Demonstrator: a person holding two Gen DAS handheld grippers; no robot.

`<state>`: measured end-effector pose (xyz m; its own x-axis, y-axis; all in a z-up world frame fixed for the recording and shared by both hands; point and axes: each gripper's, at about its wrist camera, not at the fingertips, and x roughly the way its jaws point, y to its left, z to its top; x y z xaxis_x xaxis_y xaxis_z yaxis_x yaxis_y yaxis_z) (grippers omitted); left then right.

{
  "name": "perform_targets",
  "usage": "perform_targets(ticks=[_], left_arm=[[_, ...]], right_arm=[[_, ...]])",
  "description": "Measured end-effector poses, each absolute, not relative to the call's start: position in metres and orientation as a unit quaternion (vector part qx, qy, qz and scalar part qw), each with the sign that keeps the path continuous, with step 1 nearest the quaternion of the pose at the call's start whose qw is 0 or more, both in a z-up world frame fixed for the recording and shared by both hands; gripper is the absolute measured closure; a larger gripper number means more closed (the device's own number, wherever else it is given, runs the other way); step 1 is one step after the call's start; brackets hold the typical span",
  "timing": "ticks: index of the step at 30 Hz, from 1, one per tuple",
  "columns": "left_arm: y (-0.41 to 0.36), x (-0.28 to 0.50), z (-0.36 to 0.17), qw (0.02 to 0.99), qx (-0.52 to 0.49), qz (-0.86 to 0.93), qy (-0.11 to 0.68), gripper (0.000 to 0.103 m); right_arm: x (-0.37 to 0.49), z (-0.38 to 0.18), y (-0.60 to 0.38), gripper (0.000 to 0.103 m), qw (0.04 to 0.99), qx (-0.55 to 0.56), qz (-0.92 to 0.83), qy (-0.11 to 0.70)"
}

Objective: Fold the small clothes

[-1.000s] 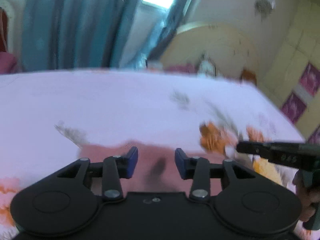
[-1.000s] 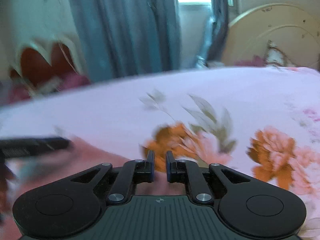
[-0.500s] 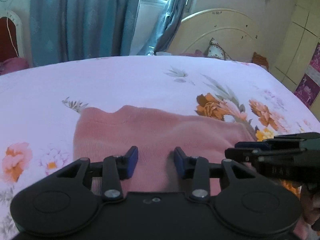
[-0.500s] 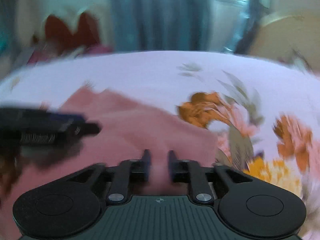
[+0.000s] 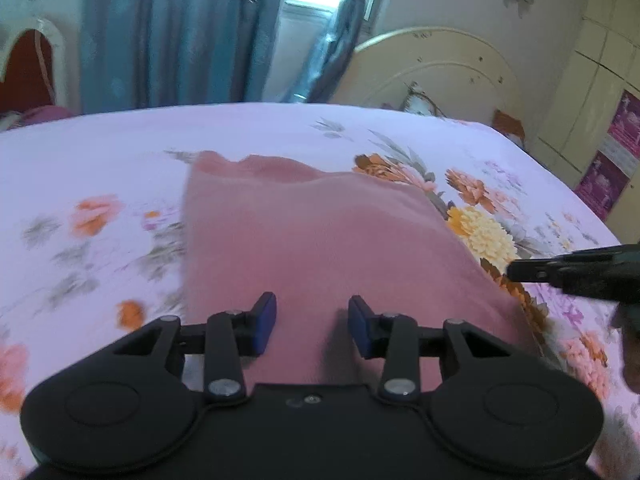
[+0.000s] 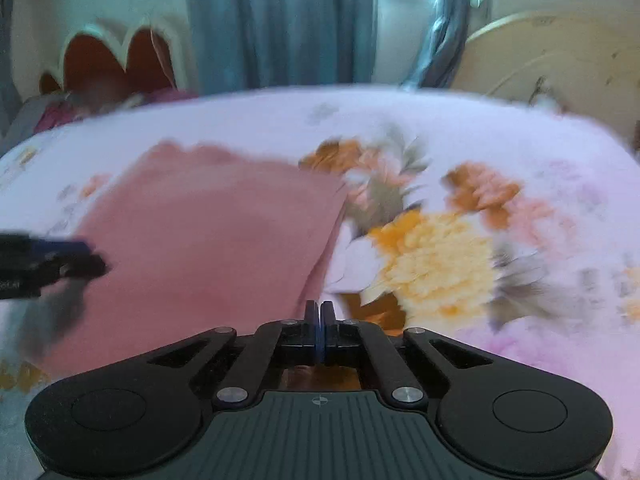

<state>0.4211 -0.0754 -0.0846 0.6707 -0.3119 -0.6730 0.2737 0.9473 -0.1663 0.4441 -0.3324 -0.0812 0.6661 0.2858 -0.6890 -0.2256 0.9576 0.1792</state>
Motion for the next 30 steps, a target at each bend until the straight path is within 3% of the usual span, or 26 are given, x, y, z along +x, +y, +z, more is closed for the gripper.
perform_targets(ticks=[4,9,14,15,16,17,18,19,21,22,23,27,28,29,30], left_arm=[[-0.073,0.391,-0.086,0.915,0.002,-0.149,0.376,0.064],[-0.089,0.38,-0.089,0.906,0.056,-0.132,0.397,0.064],[-0.095,0.374,-0.089,0.905,0.05,-0.108,0.409,0.061],[-0.095,0.374,-0.089,0.904,0.05,-0.104,0.411,0.059],[-0.096,0.374,-0.089,0.905,0.049,-0.1,0.411,0.058],[-0.097,0.373,-0.088,0.906,0.051,-0.095,0.41,0.052],[-0.098,0.372,-0.087,0.907,0.054,-0.087,0.409,0.04],[-0.098,0.372,-0.086,0.91,0.056,-0.076,0.404,0.036],[-0.096,0.371,-0.083,0.915,0.052,-0.062,0.395,0.029],[-0.094,0.372,-0.082,0.916,0.046,-0.056,0.394,0.029],[-0.094,0.373,-0.083,0.916,0.041,-0.053,0.397,0.029],[-0.092,0.38,-0.088,0.911,0.029,-0.043,0.41,0.029],[-0.093,0.382,-0.092,0.907,0.029,-0.041,0.419,0.029],[-0.094,0.384,-0.095,0.901,0.032,-0.041,0.431,0.029],[-0.095,0.385,-0.096,0.897,0.033,-0.04,0.438,0.029]], right_arm=[[0.423,-0.087,-0.311,0.103,0.891,0.009,0.2,0.407],[0.414,-0.119,-0.318,0.103,0.89,-0.041,0.109,0.442],[0.399,-0.086,-0.344,0.103,0.91,0.048,0.135,0.389],[0.401,-0.081,-0.345,0.095,0.91,0.063,0.138,0.387],[0.402,-0.079,-0.345,0.049,0.907,0.077,0.144,0.388],[0.406,-0.077,-0.344,0.02,0.91,0.088,0.152,0.376],[0.408,-0.075,-0.341,0.02,0.91,0.09,0.162,0.371],[0.409,-0.07,-0.335,0.021,0.909,0.087,0.163,0.374],[0.419,-0.074,-0.332,0.037,0.904,0.082,0.179,0.381],[0.422,-0.078,-0.328,0.048,0.9,0.076,0.179,0.39],[0.427,-0.082,-0.325,0.051,0.894,0.074,0.185,0.402],[0.443,-0.109,-0.317,0.051,0.87,0.069,0.207,0.443],[0.442,-0.112,-0.314,0.073,0.868,0.062,0.216,0.443],[0.441,-0.113,-0.312,0.088,0.868,0.045,0.218,0.444],[0.443,-0.115,-0.315,0.089,0.871,0.041,0.215,0.44]])
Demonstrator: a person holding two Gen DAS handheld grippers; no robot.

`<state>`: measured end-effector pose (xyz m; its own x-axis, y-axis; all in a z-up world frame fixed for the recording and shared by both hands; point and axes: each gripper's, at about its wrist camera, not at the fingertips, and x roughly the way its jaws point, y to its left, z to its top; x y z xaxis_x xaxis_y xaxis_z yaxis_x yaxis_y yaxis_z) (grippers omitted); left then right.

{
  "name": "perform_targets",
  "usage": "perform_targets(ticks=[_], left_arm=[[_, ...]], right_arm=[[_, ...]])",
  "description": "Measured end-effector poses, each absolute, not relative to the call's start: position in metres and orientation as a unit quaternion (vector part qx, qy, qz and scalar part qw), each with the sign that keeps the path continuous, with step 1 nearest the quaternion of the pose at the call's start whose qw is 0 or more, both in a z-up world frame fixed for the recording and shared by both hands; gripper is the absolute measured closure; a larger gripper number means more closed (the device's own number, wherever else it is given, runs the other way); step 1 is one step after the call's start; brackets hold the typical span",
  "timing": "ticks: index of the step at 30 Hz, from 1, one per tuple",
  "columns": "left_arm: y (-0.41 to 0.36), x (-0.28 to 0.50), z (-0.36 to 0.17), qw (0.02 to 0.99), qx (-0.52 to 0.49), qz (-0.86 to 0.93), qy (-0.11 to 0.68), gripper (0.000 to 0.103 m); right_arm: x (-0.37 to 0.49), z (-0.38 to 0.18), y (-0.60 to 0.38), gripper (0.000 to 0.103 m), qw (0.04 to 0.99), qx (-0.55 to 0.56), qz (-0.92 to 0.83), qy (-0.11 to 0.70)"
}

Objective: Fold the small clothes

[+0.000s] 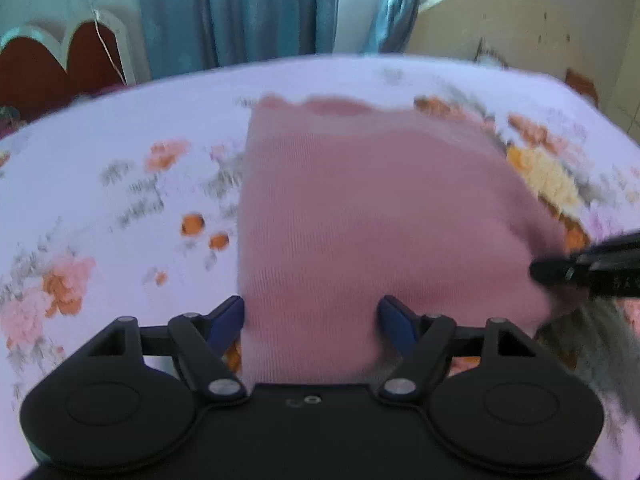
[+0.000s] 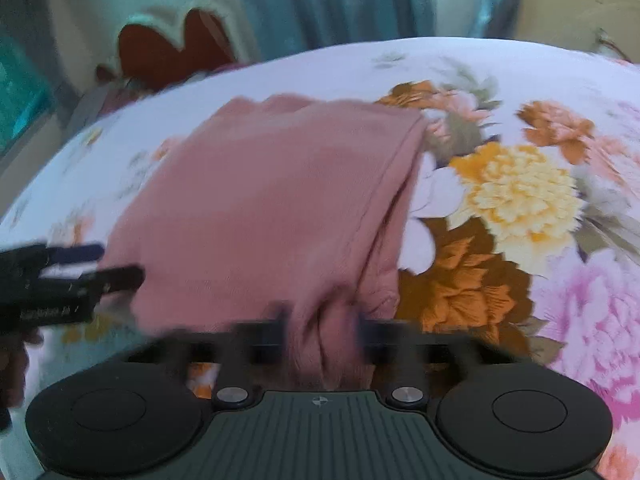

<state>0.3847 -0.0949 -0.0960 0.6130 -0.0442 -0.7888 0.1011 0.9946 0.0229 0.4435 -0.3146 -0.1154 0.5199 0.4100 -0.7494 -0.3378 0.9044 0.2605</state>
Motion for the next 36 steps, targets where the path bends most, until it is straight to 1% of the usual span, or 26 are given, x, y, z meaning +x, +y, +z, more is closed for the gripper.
perform_targets(ticks=[1,2,3,4,5,6,7,8,9,11,12,14,15,16,17,20,21,23,25,26,27,30,31,32,34,36], left_arm=[[-0.095,0.383,-0.093,0.9,0.031,-0.04,0.433,0.029],[-0.095,0.38,-0.09,0.904,0.032,-0.04,0.425,0.029],[-0.093,0.38,-0.088,0.905,0.035,-0.036,0.421,0.025],[-0.089,0.38,-0.086,0.907,0.034,-0.029,0.418,0.024],[-0.083,0.381,-0.084,0.911,0.026,-0.028,0.411,0.021],[-0.075,0.383,-0.08,0.914,0.014,-0.029,0.404,0.019],[-0.068,0.387,-0.076,0.916,0.004,-0.027,0.4,0.018],[-0.062,0.392,-0.073,0.917,-0.004,-0.029,0.397,0.018],[-0.056,0.4,-0.07,0.917,-0.017,-0.035,0.397,0.018],[-0.042,0.421,-0.07,0.91,-0.059,-0.057,0.407,0.019],[-0.036,0.432,-0.073,0.904,-0.087,-0.069,0.414,0.022],[-0.023,0.452,-0.083,0.886,-0.141,-0.078,0.435,0.026],[-0.019,0.459,-0.089,0.877,-0.161,-0.083,0.445,0.031],[-0.015,0.465,-0.096,0.868,-0.179,-0.084,0.455,0.032],[-0.011,0.47,-0.103,0.858,-0.198,-0.09,0.466,0.032],[-0.005,0.479,-0.114,0.846,-0.228,-0.113,0.469,0.033],[-0.006,0.482,-0.114,0.846,-0.223,-0.116,0.47,0.035],[-0.009,0.489,-0.116,0.843,-0.218,-0.133,0.472,0.039],[-0.015,0.496,-0.118,0.841,-0.212,-0.15,0.475,0.039],[-0.019,0.5,-0.118,0.841,-0.208,-0.153,0.476,0.039],[-0.021,0.502,-0.118,0.842,-0.203,-0.154,0.475,0.042],[-0.039,0.505,-0.112,0.858,-0.152,-0.15,0.468,0.058],[-0.046,0.503,-0.107,0.865,-0.126,-0.151,0.463,0.061],[-0.052,0.502,-0.104,0.869,-0.103,-0.15,0.459,0.065],[-0.06,0.5,-0.095,0.876,-0.068,-0.148,0.454,0.069],[-0.061,0.496,-0.086,0.88,-0.049,-0.153,0.448,0.072]], right_arm=[[0.442,-0.113,-0.32,0.092,0.872,0.046,0.211,0.439],[0.44,-0.113,-0.325,0.092,0.873,0.043,0.206,0.44],[0.441,-0.116,-0.329,0.092,0.868,0.044,0.213,0.447],[0.443,-0.118,-0.332,0.091,0.861,0.048,0.225,0.453],[0.445,-0.113,-0.335,0.086,0.858,0.05,0.233,0.456],[0.446,-0.109,-0.34,0.072,0.863,0.058,0.227,0.449],[0.446,-0.102,-0.351,0.027,0.877,0.077,0.212,0.425],[0.449,-0.096,-0.363,0.012,0.883,0.108,0.22,0.401],[0.46,-0.097,-0.373,0.013,0.873,0.142,0.223,0.411],[0.484,-0.107,-0.383,0.022,0.852,0.191,0.222,0.435],[0.494,-0.113,-0.386,0.023,0.844,0.208,0.221,0.442],[0.513,-0.124,-0.391,0.036,0.823,0.243,0.227,0.46],[0.521,-0.131,-0.393,0.036,0.807,0.267,0.239,0.47],[0.526,-0.137,-0.395,0.036,0.798,0.278,0.238,0.479],[0.529,-0.144,-0.395,0.042,0.792,0.285,0.233,0.488],[0.536,-0.153,-0.406,0.042,0.761,0.345,0.242,0.494],[0.539,-0.157,-0.408,0.043,0.749,0.363,0.244,0.497],[0.545,-0.164,-0.407,0.066,0.732,0.379,0.241,0.512],[0.549,-0.168,-0.403,0.069,0.725,0.386,0.249,0.513],[0.551,-0.168,-0.401,0.069,0.725,0.386,0.249,0.513],[0.555,-0.168,-0.398,0.069,0.729,0.381,0.247,0.512],[0.55,-0.152,-0.378,0.069,0.765,0.322,0.237,0.504],[0.548,-0.144,-0.366,0.07,0.783,0.285,0.227,0.504],[0.543,-0.135,-0.351,0.08,0.807,0.231,0.21,0.502],[0.532,-0.122,-0.328,0.083,0.834,0.167,0.189,0.491],[0.523,-0.109,-0.314,0.084,0.849,0.149,0.168,0.479]])
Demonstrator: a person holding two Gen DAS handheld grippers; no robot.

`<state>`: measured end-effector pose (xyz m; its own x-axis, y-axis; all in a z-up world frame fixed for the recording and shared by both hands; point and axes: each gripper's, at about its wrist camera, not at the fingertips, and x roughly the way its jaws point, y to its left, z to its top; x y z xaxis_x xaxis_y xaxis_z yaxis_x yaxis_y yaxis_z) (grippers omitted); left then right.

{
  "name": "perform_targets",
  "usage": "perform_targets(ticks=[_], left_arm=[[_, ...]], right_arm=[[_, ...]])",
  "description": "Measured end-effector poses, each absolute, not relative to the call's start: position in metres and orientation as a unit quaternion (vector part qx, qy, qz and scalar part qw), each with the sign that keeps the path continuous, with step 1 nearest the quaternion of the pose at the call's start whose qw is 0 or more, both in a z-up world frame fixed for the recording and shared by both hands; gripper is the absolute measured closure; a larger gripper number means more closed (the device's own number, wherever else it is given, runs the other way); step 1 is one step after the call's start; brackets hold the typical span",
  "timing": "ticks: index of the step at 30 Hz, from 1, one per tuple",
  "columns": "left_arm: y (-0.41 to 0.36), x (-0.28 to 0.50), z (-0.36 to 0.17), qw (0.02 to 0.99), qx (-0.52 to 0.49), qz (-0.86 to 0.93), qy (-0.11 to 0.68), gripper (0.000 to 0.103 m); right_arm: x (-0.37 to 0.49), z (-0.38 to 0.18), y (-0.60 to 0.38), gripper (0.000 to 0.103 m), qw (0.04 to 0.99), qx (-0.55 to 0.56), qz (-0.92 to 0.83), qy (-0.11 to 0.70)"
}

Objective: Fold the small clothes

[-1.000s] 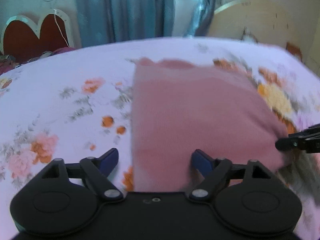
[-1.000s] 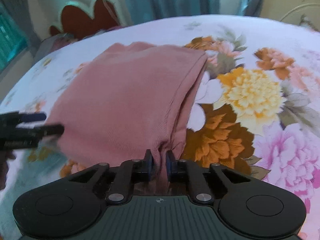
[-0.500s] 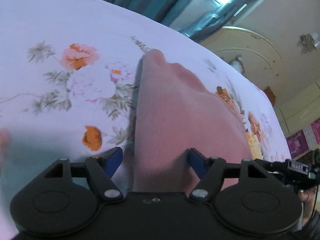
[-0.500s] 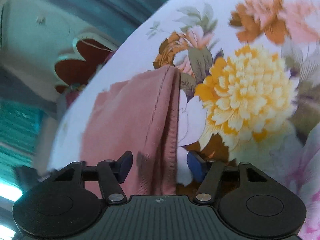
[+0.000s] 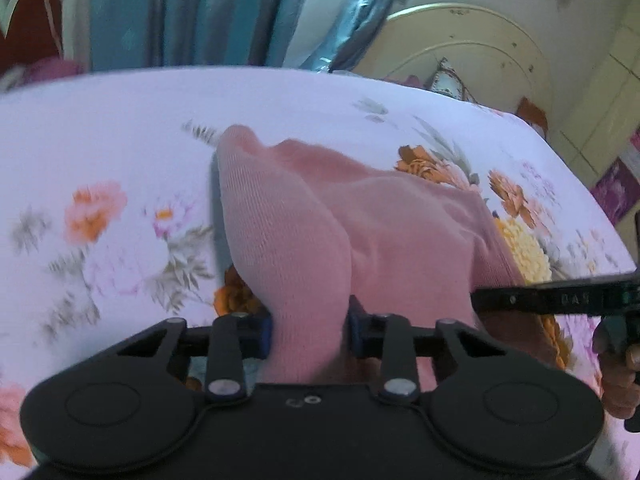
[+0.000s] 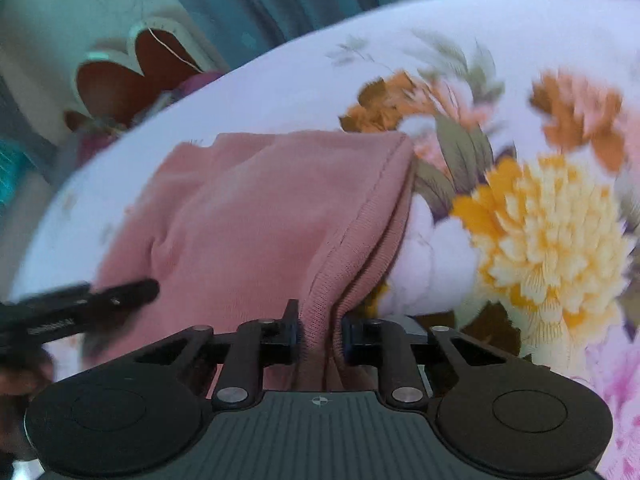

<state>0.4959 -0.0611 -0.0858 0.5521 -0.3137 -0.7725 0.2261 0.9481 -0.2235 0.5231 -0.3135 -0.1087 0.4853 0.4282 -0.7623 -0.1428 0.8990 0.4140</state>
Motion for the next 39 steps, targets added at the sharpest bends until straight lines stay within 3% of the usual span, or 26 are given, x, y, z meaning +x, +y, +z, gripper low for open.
perform_targets(ticks=[8,18,29,39], left_arm=[[-0.035,0.466,-0.044,0.895,0.006,-0.177,0.41,0.073],[0.034,0.44,-0.009,0.906,0.022,-0.164,0.39,0.073],[0.117,0.428,-0.001,0.909,0.016,-0.139,0.392,0.073],[0.181,0.432,-0.025,0.898,-0.005,-0.12,0.424,0.073]], right_arm=[[0.496,-0.057,-0.264,0.085,0.875,0.128,0.167,0.437],[0.479,-0.032,-0.179,0.085,0.886,0.104,0.187,0.412],[0.484,-0.032,-0.092,0.085,0.881,0.086,0.219,0.41],[0.495,-0.058,-0.03,0.085,0.866,0.078,0.238,0.432]])
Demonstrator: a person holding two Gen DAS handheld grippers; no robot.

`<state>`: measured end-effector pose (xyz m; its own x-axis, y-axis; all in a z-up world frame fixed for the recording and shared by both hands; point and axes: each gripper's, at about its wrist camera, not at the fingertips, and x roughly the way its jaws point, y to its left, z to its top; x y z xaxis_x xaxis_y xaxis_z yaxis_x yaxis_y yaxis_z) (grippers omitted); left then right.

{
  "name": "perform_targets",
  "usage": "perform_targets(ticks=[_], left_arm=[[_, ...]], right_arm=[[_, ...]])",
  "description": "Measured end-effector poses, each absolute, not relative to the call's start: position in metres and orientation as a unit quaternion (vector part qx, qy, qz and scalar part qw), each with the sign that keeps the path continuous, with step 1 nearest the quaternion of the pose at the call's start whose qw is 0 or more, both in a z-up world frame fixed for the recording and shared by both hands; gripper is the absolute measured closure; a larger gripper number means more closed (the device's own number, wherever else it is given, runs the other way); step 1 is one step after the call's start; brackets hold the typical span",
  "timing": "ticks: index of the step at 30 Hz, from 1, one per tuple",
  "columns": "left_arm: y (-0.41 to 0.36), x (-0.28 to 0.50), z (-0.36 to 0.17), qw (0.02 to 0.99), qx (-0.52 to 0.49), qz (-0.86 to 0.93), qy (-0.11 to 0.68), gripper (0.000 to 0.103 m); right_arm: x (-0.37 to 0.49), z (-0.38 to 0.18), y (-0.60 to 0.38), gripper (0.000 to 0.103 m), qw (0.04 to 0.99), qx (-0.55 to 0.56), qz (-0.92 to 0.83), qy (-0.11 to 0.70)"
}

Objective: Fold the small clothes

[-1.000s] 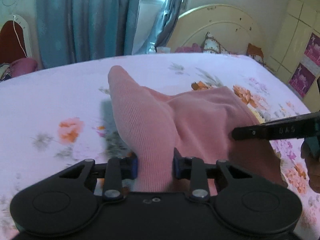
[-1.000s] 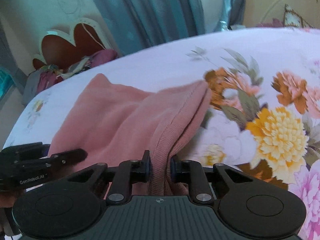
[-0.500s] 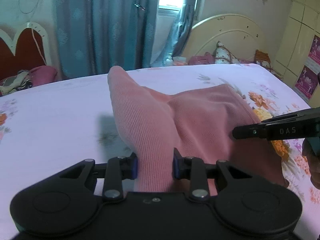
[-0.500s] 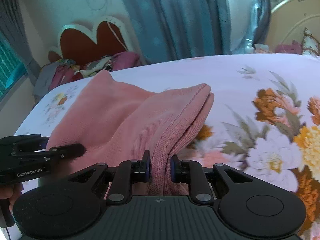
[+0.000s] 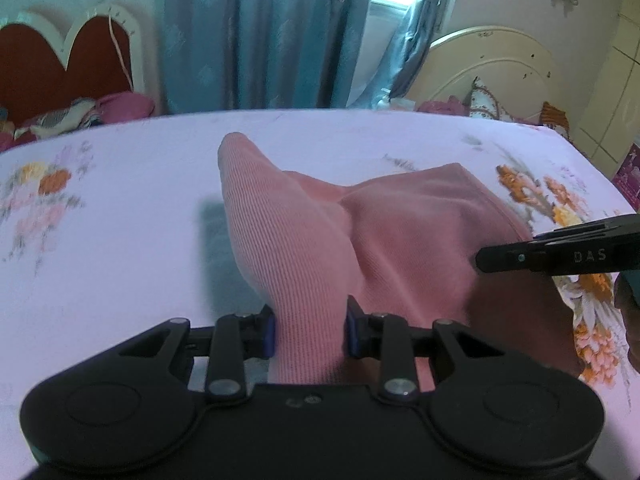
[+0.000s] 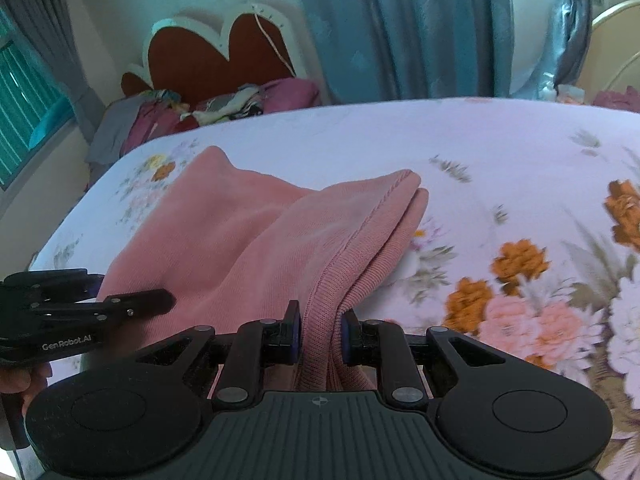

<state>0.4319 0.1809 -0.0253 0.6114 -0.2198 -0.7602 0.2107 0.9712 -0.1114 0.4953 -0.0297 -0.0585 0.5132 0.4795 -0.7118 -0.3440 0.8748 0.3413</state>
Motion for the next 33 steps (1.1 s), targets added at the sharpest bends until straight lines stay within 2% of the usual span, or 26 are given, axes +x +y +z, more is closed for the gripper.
perform_targets(ticks=[2,5,7,9,12,15,17,18,19,21,26,30,33], left_arm=[[0.188,0.436,-0.034,0.893,-0.016,-0.122,0.433,0.072],[0.196,0.442,-0.056,0.883,-0.027,-0.124,0.451,0.066],[0.202,0.445,-0.073,0.879,-0.044,-0.119,0.459,0.06],[0.211,0.444,-0.084,0.881,-0.077,-0.116,0.452,0.047],[0.22,0.442,-0.089,0.882,-0.091,-0.121,0.447,0.042],[0.224,0.44,-0.084,0.883,-0.08,-0.13,0.443,0.04],[0.228,0.434,-0.074,0.891,-0.068,-0.127,0.431,0.04],[0.229,0.432,-0.067,0.899,-0.063,-0.123,0.416,0.044],[0.232,0.429,-0.059,0.909,-0.06,-0.12,0.394,0.047],[0.238,0.431,-0.046,0.92,-0.065,-0.129,0.364,0.058],[0.219,0.47,-0.047,0.91,-0.054,-0.152,0.382,0.06],[0.206,0.483,-0.073,0.897,-0.032,-0.151,0.415,0.06],[0.206,0.478,-0.082,0.898,-0.028,-0.152,0.412,0.06]], right_arm=[[0.497,-0.067,-0.027,0.085,0.864,0.076,0.235,0.438],[0.503,-0.085,-0.027,0.085,0.861,0.068,0.217,0.455],[0.512,-0.107,-0.036,0.084,0.852,0.085,0.2,0.475],[0.519,-0.128,-0.044,0.084,0.844,0.105,0.193,0.49],[0.521,-0.142,-0.059,0.085,0.837,0.161,0.193,0.486],[0.519,-0.143,-0.065,0.085,0.837,0.164,0.199,0.482],[0.516,-0.139,-0.067,0.084,0.839,0.158,0.208,0.477],[0.515,-0.133,-0.068,0.083,0.843,0.149,0.209,0.472],[0.511,-0.125,-0.069,0.077,0.856,0.132,0.199,0.459],[0.507,-0.106,-0.067,0.076,0.883,0.103,0.184,0.419],[0.531,-0.092,-0.038,0.077,0.888,0.065,0.205,0.406],[0.545,-0.121,-0.017,0.077,0.877,-0.02,0.184,0.444],[0.54,-0.129,-0.02,0.078,0.882,-0.057,0.178,0.432]])
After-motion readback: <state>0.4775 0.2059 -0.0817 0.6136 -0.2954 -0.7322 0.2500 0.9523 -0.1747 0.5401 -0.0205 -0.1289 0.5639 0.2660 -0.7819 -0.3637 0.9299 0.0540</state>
